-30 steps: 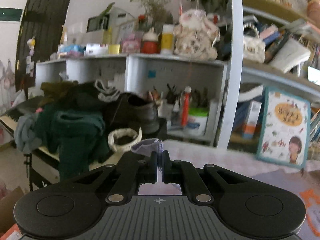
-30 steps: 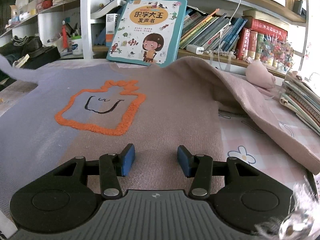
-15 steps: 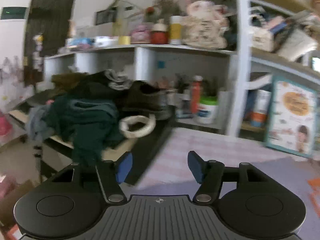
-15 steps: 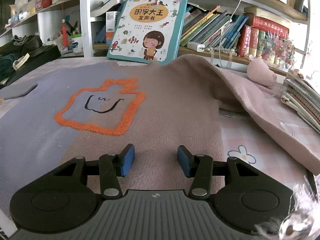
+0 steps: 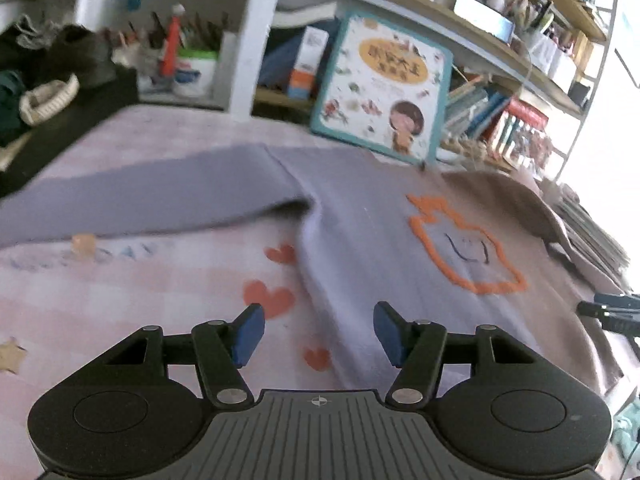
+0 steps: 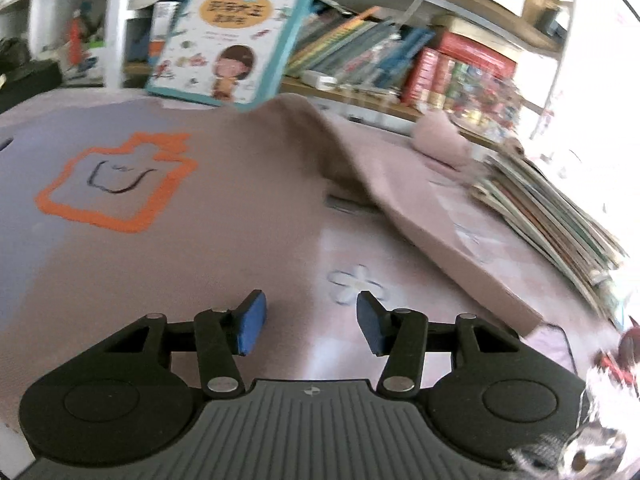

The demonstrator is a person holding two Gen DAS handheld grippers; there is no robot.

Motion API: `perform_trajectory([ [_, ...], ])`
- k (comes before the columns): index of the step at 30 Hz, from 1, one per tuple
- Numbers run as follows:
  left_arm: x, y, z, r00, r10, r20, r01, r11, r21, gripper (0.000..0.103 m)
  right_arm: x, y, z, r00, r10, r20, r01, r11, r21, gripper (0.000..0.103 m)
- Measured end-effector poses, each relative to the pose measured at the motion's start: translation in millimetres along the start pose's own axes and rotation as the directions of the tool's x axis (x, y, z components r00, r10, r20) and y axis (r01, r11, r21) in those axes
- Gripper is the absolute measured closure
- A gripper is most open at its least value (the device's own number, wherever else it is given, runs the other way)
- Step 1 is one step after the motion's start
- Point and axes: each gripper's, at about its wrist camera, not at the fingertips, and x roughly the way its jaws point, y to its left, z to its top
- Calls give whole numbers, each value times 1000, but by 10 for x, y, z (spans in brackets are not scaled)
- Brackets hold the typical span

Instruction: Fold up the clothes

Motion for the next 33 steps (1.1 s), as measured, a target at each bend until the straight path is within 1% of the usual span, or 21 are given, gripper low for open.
perform_trajectory([
  [2, 38, -24, -20, 1000, -28, -10, 28, 1000, -9, 44, -13, -82, -21, 1000, 5, -7, -5, 999, 39, 56],
  [3, 55, -29, -24, 999, -35, -12, 34, 999, -14, 47, -18, -86, -34, 1000, 8, -11, -8, 999, 46, 56],
  [5, 78, -26, -9, 1000, -29, -12, 29, 1000, -10, 66, -27, -76, -58, 1000, 11, -16, -10, 998, 54, 57],
  [6, 92, -14, -3, 999, -35, -20, 34, 999, -16, 90, -33, -64, -68, 1000, 10, -14, -10, 998, 55, 59],
  [7, 104, 8, -10, 998, -49, -26, 48, 998, -27, 98, -38, -55, -65, 999, 28, -18, -27, 998, 64, 67],
  [8, 105, 27, -21, 998, -59, -23, 59, 998, -33, 98, -44, -46, -58, 999, 49, -22, -47, 996, 73, 74],
  [9, 106, 46, -32, 997, -70, -21, 69, 997, -40, 98, -49, -38, -52, 997, 70, -26, -68, 994, 83, 90],
  [11, 92, 87, -42, 997, -77, -19, 76, 996, -51, 99, -77, -6, -42, 994, 105, -37, -102, 991, 81, 92],
  [13, 45, 127, -47, 998, -60, -21, 59, 997, -51, 99, -128, 50, -37, 990, 129, -54, -127, 991, 47, 94],
  [17, -54, 145, -74, 999, -25, -31, 24, 999, -40, 99, -244, 123, -61, 981, 176, -86, -176, 984, 9, 94],
  [23, -93, 67, -104, 1000, -2, -27, 2, 1000, 5, 97, -286, 135, -61, 987, 149, -61, -150, 989, -8, 93],
  [25, -111, 34, -85, 1000, 6, -19, -5, 1000, 27, 95, -299, 138, -60, 989, 139, -51, -140, 990, -13, 86],
  [27, -142, -2, -61, 1000, 13, -5, -13, 999, 50, 94, -314, 145, -42, 998, 68, -3, -68, 995, -68, 79],
  [28, -164, -23, -45, 1000, 16, 7, -16, 998, 64, 94, -306, 162, -33, 1000, 16, 24, -14, 994, -109, 78],
  [29, -182, -44, -28, 1000, 16, 18, -17, 997, 76, 94, -280, 186, -22, 998, -43, 51, 51, 986, -160, 78],
  [31, -183, -80, 9, 1000, 0, 28, -3, 995, 95, 93, -183, 219, 8, 992, -98, 81, 114, 967, -229, 76],
  [33, -146, -111, 29, 1000, -4, 19, 1, 994, 109, 93, -60, 204, 66, 996, -65, 67, 78, 973, -218, 77],
])
